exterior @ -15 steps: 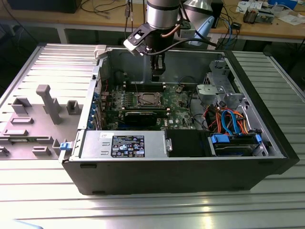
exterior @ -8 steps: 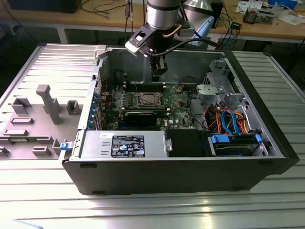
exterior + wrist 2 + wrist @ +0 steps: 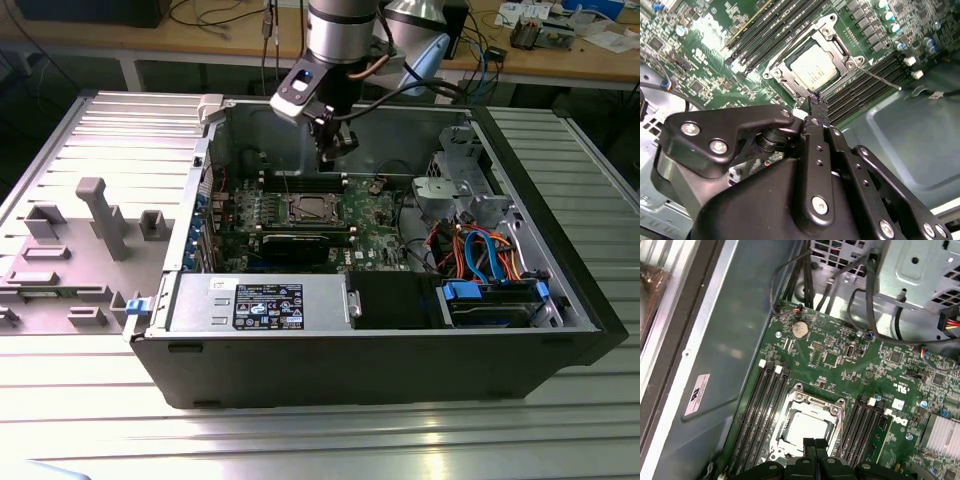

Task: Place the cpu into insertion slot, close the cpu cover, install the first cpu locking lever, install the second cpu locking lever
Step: 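Install the first cpu locking lever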

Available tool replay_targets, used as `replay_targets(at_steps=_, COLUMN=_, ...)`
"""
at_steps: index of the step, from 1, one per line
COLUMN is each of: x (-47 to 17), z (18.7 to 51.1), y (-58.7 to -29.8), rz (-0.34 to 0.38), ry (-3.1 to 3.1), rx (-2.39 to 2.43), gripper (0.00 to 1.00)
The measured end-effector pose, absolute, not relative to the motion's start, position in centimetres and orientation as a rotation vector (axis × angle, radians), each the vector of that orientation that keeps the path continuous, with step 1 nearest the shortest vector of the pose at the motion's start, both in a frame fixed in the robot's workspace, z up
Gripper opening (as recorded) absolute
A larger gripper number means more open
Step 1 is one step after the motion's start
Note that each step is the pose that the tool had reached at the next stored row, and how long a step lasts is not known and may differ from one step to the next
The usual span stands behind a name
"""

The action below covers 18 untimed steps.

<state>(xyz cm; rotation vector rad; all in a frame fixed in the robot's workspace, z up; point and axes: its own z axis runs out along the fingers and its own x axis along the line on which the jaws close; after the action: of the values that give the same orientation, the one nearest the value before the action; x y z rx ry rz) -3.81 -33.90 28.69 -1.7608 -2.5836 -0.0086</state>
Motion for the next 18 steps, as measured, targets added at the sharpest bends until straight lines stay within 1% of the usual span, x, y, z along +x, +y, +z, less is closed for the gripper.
replay_targets(at_steps=8, x=-3.81, z=28.60, y=-33.90, rz=-0.007, ry=-2.708, rx=-1.561, gripper=0.11)
replay_targets(at_steps=18, x=-3.81, z=28.60, y=-33.90, rz=-0.007, ry=-2.710, rx=-1.559, gripper=0.11)
